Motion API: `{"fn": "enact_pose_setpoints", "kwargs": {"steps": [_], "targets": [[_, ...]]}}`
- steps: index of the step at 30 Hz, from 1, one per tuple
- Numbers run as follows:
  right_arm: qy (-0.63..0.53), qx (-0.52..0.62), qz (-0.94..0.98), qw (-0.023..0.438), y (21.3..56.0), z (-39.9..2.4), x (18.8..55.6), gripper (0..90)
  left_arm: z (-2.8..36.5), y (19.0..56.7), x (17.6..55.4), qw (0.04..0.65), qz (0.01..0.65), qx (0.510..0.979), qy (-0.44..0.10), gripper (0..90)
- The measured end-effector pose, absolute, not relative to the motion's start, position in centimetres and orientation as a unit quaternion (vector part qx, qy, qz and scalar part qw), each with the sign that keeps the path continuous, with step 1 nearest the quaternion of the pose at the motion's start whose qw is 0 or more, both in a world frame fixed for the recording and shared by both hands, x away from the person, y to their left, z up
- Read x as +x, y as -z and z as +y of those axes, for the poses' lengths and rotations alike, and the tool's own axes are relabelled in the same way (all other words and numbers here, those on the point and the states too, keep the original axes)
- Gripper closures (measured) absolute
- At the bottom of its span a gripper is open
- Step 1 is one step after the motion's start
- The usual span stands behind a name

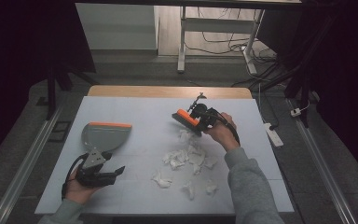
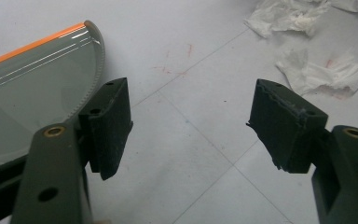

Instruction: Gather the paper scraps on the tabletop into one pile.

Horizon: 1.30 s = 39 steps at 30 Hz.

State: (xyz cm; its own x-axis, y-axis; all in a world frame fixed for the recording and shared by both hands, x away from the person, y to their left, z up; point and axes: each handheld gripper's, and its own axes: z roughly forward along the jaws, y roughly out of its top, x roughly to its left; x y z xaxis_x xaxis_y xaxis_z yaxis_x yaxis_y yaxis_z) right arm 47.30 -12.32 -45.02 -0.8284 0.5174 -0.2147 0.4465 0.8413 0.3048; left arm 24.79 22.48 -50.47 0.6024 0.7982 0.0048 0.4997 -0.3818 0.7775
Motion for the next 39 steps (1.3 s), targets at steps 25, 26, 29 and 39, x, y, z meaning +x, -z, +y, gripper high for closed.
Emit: {"fn": "enact_pose_setpoints", "kwargs": {"steps": [25, 26, 29, 39], "targets": [[-0.207, 0.198, 0.947, 0.143, 40.9, -15.8, 39.9, 70.8, 22.0, 50.5, 24.7, 0.382, 0.401, 0.81, -0.192, 30.0], [-0.212, 0.202, 0.945, 0.143, 40.9, -16.0, 39.7, 70.8, 22.0, 50.5, 24.7, 0.382, 0.401, 0.81, -0.192, 30.0], [-0.223, 0.208, 0.943, 0.134, 40.8, -16.3, 39.3, 70.7, 22.0, 50.5, 24.7, 0.382, 0.401, 0.81, -0.192, 30.0], [-0.264, 0.219, 0.936, 0.084, 40.8, -15.1, 37.0, 70.7, 22.2, 50.5, 24.7, 0.382, 0.404, 0.808, -0.193, 30.0]]}}
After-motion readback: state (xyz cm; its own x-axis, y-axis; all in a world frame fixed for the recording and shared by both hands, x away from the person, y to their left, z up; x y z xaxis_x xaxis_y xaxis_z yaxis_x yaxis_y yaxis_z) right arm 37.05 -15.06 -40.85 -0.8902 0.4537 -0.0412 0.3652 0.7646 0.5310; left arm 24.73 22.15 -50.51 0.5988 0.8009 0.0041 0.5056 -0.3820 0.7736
